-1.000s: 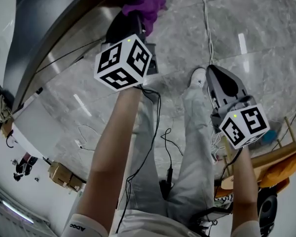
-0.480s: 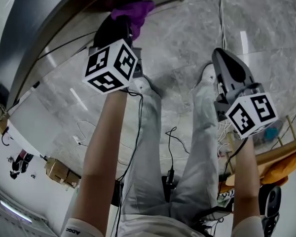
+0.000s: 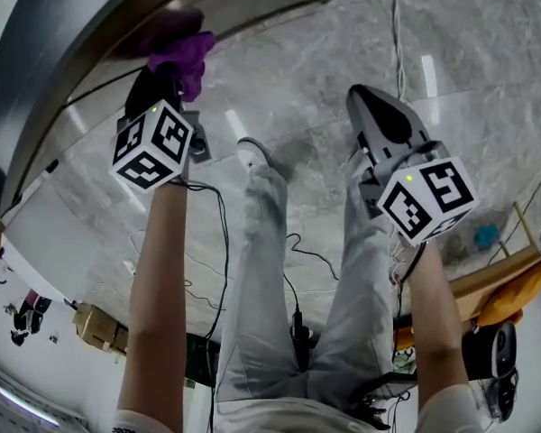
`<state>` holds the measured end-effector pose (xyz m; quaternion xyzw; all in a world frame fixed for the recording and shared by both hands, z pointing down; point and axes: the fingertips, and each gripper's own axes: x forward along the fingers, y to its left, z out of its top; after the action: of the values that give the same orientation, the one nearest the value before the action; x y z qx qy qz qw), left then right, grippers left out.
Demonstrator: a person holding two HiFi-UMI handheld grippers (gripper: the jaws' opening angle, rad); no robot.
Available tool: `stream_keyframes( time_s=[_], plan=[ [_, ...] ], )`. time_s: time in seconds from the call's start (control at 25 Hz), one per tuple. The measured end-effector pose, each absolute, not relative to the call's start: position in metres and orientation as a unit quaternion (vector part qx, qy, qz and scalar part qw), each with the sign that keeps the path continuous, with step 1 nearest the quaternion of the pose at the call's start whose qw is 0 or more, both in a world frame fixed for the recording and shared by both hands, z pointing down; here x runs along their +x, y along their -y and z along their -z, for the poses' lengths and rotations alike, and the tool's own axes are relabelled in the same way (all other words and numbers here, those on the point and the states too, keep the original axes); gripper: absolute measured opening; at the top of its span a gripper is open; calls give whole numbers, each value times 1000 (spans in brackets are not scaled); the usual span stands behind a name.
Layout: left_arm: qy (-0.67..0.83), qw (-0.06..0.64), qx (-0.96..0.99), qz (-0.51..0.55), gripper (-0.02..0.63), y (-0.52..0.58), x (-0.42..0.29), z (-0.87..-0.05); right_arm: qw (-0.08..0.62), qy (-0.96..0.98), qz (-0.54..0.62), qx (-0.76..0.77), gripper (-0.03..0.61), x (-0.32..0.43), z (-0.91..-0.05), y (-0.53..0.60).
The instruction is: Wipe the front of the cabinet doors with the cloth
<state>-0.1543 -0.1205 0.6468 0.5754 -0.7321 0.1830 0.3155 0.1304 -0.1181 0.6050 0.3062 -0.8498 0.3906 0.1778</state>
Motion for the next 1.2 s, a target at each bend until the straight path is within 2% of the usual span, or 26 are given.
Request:
stream_keyframes(
  time_s=[0.16, 0.32, 0.84, 0.96, 1.2],
  plan=[
    [769, 310, 524, -194, 52, 96, -183, -647, 179, 852, -393, 297, 26, 143, -606, 116],
    [777, 302, 514, -203, 52, 97, -172, -643, 184, 851, -393, 297, 26, 173, -603, 124],
    [709, 355, 579, -189, 52, 203, 50, -704, 199, 841, -413, 286, 26, 288, -615, 144],
    [706, 365, 580, -180, 52, 230, 72, -722, 194, 834, -418, 303, 26, 316, -629, 153],
    [714, 381, 566, -159, 52, 254, 73, -745, 188, 813, -424, 351, 26, 363, -663, 154]
  ],
)
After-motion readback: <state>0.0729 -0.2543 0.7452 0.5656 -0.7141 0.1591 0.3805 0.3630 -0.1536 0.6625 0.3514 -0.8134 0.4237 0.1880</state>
